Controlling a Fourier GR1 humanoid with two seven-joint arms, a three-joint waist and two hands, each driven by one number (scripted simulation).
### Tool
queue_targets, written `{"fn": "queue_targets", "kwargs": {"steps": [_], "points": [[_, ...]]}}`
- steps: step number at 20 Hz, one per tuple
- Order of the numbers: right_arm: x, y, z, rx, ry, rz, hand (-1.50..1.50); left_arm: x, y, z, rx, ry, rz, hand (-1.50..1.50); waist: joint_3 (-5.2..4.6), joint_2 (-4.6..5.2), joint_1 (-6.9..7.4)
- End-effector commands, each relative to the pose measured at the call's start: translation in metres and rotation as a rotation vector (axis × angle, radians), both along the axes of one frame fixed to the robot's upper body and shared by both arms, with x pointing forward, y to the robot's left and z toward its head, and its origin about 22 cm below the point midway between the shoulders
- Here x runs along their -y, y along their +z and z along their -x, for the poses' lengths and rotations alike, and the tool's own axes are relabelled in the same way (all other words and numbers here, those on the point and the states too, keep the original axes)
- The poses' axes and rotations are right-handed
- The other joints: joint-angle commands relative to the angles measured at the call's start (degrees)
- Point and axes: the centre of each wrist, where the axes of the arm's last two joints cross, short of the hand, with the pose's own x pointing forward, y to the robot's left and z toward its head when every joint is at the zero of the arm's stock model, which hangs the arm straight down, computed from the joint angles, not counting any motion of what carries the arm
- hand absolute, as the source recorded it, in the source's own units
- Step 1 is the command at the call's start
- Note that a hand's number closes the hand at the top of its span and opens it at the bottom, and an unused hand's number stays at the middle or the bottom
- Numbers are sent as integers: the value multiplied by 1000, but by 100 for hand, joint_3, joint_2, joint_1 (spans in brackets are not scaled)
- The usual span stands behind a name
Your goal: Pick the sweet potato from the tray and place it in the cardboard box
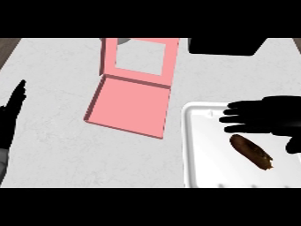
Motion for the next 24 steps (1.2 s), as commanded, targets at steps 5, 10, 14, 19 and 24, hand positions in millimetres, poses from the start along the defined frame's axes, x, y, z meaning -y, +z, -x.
{"fn": "queue_targets", "kwargs": {"steps": [5, 10, 14, 19, 24], "points": [[-7, -19, -15, 131, 170, 396, -150, -3, -12, 2, 12, 28, -32, 0, -20, -55, -139], [-50, -35, -9, 146, 192, 496, -150, -6, -6, -5, -27, 56, 4, 0, -23, -101, -302], [-64, -47, -12, 182, 174, 547, -150, -2, -15, 16, -15, 53, -20, 0, -20, -113, -279], [-38, -83, -14, 200, 180, 555, -150, -6, -14, 18, -1, 50, -15, 0, -18, -102, -283], [-39, -69, -19, 197, 177, 569, -150, 1, -18, 14, -26, 58, -11, 0, -19, -110, -311]]}}
